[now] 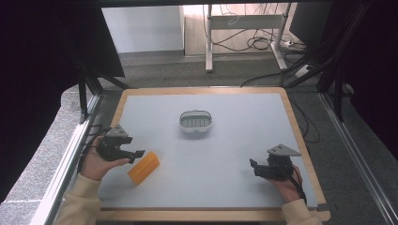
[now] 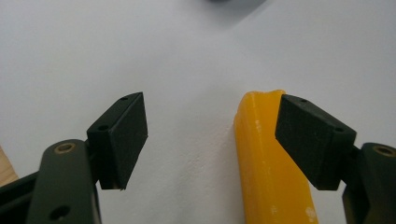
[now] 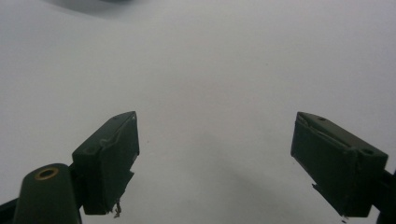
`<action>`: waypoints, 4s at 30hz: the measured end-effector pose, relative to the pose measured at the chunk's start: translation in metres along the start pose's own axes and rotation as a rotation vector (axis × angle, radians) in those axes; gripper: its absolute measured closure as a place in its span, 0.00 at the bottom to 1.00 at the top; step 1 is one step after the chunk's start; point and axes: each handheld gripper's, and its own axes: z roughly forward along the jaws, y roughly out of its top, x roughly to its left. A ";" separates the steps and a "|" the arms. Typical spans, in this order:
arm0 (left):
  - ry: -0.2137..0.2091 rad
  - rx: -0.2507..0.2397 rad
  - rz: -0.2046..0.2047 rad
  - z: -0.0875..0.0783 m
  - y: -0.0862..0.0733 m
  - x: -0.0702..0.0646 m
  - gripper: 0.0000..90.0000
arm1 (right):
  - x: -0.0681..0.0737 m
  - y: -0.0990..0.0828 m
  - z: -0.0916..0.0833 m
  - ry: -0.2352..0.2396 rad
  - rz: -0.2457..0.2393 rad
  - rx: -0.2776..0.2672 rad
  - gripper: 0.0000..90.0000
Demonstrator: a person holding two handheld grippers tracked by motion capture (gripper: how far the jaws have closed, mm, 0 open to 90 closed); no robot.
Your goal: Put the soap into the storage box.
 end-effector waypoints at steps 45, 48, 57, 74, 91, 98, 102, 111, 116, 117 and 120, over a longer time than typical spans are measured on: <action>0.005 0.210 0.014 0.023 0.012 -0.038 0.34 | 0.004 0.000 -0.001 -0.003 -0.018 0.005 0.18; 0.009 0.245 0.008 0.032 0.010 -0.040 0.37 | 0.004 0.000 -0.001 -0.004 -0.025 0.009 0.18; 0.021 0.289 -0.008 0.041 0.005 -0.040 0.45 | 0.004 -0.001 0.001 -0.008 -0.021 0.023 0.18; -0.005 0.340 -0.064 0.053 0.001 -0.040 0.68 | 0.003 -0.001 0.001 -0.017 -0.021 0.035 0.18; 0.002 0.248 -0.051 0.031 0.008 -0.036 0.69 | 0.003 -0.001 0.000 -0.027 -0.021 0.030 0.18; 0.008 0.220 -0.053 0.026 0.009 -0.034 0.69 | 0.002 -0.001 0.000 -0.031 -0.020 0.032 0.18; 0.007 0.221 -0.044 0.024 0.009 -0.033 0.69 | 0.002 -0.001 0.000 -0.033 -0.018 0.033 0.18; -0.002 0.213 -0.030 0.025 0.011 -0.033 0.69 | 0.004 0.001 -0.001 -0.034 -0.025 0.029 0.18; -0.001 0.217 -0.035 0.026 0.013 -0.033 0.69 | 0.006 0.001 -0.001 -0.027 -0.027 0.025 0.18; -0.001 0.218 -0.036 0.027 0.014 -0.033 0.69 | 0.005 0.000 -0.001 -0.025 -0.029 0.025 0.18; -0.001 0.222 -0.033 0.028 0.015 -0.031 0.69 | 0.005 0.000 -0.001 -0.022 -0.035 0.021 0.18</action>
